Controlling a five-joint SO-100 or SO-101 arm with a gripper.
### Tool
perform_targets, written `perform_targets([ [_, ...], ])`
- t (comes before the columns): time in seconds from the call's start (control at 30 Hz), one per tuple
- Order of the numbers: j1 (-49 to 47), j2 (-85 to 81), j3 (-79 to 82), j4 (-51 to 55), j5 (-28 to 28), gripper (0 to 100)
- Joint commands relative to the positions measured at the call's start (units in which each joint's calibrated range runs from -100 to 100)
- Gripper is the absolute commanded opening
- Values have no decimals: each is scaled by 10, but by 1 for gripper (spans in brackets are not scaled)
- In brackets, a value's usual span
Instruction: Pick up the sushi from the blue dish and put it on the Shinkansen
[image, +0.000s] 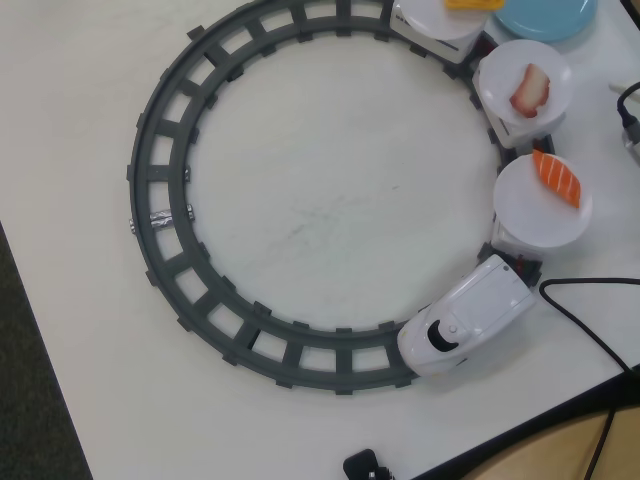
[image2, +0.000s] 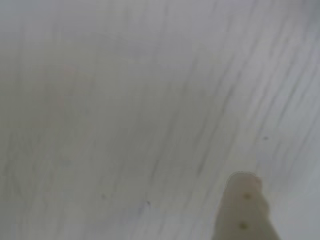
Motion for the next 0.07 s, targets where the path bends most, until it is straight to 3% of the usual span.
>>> perform_targets([
  [0.0,0,-90,55,0,-1,33],
  [0.03,1,-110,59,10,2,33],
])
